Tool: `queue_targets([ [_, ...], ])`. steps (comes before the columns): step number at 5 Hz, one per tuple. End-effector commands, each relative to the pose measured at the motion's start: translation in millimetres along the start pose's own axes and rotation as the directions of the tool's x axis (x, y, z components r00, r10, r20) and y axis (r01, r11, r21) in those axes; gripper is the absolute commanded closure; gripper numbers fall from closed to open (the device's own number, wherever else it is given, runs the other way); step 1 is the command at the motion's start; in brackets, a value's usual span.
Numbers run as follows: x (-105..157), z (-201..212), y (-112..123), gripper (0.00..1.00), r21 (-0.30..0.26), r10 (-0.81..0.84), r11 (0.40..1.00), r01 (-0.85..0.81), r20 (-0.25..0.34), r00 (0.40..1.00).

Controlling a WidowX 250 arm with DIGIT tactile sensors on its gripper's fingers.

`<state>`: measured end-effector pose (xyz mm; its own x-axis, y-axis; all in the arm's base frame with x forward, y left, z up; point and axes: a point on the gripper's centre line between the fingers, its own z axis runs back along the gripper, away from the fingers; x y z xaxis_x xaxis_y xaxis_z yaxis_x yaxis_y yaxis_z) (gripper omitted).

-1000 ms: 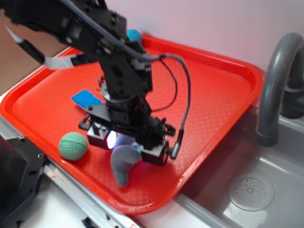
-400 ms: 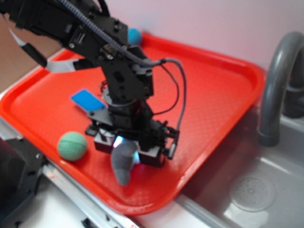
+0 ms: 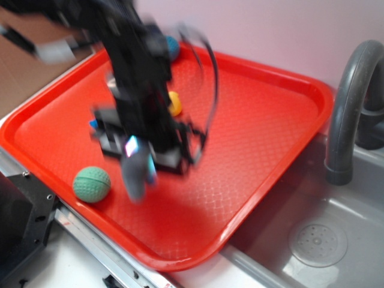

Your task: Grab the gray animal.

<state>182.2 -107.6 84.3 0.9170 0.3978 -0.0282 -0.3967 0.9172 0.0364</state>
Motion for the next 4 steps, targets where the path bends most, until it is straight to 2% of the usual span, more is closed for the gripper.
queue_targets([
  [1,36,76,32,1.00,-0.176,-0.248,0.950,0.256,0.067,0.966],
  [2,37,110,54,1.00,-0.160,-0.384,0.902,0.401,0.128,0.915],
  [3,36,121,62,1.00,-0.125,-0.373,0.909,0.398,0.181,0.910],
  [4,39,117,58,1.00,-0.116,-0.373,0.910,0.397,0.185,0.909],
])
